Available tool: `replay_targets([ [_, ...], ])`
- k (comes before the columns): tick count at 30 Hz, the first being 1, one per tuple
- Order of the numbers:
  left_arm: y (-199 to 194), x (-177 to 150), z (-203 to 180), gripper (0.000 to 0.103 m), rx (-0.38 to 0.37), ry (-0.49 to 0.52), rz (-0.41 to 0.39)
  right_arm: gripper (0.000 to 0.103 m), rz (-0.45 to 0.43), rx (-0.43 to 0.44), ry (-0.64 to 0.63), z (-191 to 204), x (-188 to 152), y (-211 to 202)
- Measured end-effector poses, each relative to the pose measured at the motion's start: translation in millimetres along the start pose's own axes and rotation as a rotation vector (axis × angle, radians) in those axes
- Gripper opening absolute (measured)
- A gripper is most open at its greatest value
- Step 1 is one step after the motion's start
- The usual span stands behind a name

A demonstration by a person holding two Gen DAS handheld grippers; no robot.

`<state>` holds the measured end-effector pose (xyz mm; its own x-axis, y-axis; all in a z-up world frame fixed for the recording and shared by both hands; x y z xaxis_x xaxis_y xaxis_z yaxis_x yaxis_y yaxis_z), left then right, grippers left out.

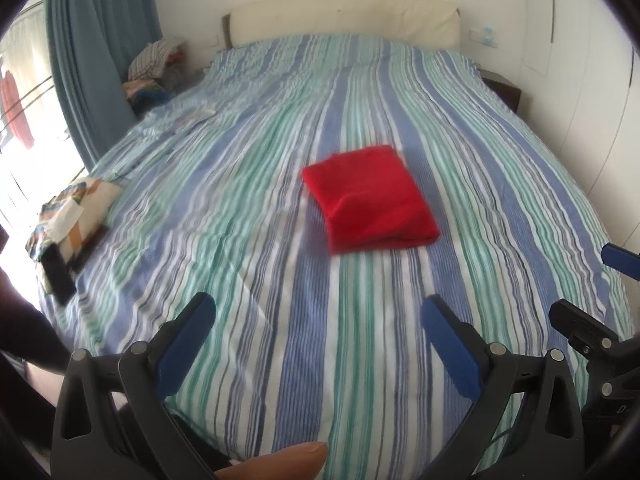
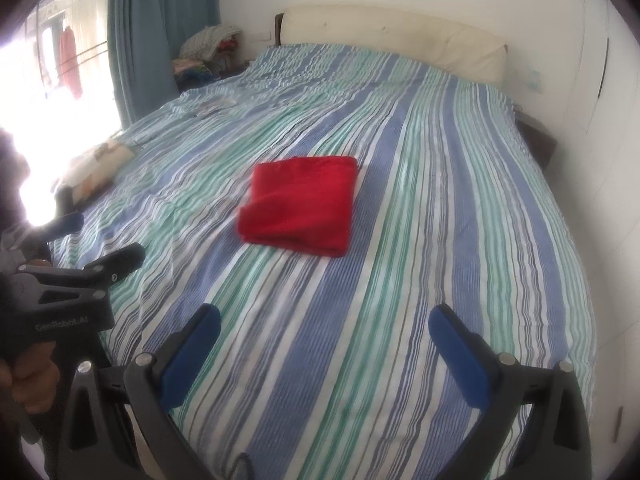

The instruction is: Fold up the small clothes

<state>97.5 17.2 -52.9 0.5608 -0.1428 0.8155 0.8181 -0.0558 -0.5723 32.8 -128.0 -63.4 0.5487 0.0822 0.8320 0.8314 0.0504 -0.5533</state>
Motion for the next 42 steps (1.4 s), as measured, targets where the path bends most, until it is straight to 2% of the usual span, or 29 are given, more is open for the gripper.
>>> replay_targets([
  [10,-9,4,4,0.103,0.041,-0.006,0.004,0.102,-0.007,0.017,-0.009,10,7,-10],
  [27,-16,7,3,0.103,0.089,0.031,-0.017,0.102,-0.027,-0.037,-0.029,12,24,-18],
  [32,-20,17,5,0.103,0.068,0.015,-0.082,0.102,-0.033,-0.057,-0.039,10,25,-20],
  [34,-23,24,4,0.103,0.058,0.049,-0.116,0.102,-0.033,-0.061,-0.041,9,25,-21],
  [36,-27,31,4,0.103,0.079,0.093,-0.142,0.102,-0.034,-0.07,-0.045,7,25,-22],
  [38,-31,37,9,0.103,0.113,0.092,-0.162,0.102,-0.037,-0.082,-0.051,5,26,-23],
  [42,-32,39,10,0.103,0.075,0.034,-0.116,0.102,-0.043,-0.087,-0.051,3,29,-26],
])
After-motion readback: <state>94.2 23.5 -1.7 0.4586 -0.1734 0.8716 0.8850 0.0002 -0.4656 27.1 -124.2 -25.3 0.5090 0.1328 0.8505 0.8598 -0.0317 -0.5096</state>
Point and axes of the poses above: each gripper's, at about its wrist camera, not at the fingertips, and y roughly the way its jaws point, z to its left, x to its top, the point moved 7 cm from there along y, roughly the way its jaws point, and after that the axes turned 13 degrees about -z, right-handed, at the moved point
